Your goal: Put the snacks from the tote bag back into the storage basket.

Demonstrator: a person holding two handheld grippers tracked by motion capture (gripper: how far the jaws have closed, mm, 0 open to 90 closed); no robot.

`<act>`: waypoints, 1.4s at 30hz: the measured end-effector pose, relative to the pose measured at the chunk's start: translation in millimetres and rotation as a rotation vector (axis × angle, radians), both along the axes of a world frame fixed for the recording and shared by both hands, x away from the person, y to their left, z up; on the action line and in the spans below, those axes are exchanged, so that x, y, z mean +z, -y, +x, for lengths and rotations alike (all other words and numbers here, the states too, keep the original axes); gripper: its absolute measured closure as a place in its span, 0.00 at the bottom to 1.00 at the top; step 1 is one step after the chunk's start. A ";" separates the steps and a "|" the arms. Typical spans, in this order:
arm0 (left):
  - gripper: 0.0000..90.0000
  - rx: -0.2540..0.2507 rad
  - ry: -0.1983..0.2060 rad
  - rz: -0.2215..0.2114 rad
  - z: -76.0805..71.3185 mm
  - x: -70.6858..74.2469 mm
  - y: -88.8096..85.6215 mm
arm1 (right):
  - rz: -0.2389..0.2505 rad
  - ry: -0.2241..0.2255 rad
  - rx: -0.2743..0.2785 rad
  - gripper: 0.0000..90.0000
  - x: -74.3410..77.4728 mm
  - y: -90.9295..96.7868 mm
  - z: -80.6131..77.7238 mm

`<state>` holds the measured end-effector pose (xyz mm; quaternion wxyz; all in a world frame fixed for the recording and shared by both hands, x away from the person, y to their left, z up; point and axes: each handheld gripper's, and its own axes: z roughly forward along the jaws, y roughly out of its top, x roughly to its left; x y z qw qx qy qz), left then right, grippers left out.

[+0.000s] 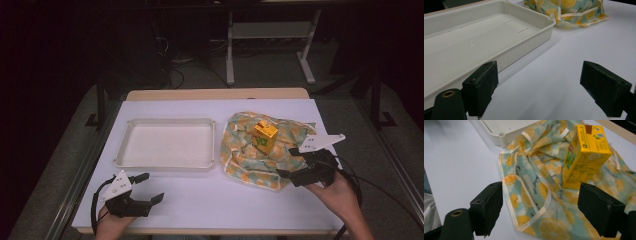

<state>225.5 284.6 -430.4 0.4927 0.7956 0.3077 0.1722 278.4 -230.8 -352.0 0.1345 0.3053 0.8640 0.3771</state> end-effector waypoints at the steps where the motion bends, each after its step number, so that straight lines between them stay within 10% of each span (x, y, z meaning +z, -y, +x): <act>1: 0.16 -0.001 0.001 0.005 0.1 0.2 -0.4 | -0.004 0.001 0.000 0.22 2.1 -0.8 2.2; 29: 0.16 0.009 0.004 -0.014 1.7 0.6 -4.3 | -0.106 -0.073 0.004 0.24 30.3 -27.1 80.7; 42: 0.16 0.002 0.001 -0.010 3.1 -0.5 -3.9 | -0.076 -0.148 -0.021 0.23 38.6 -24.4 116.3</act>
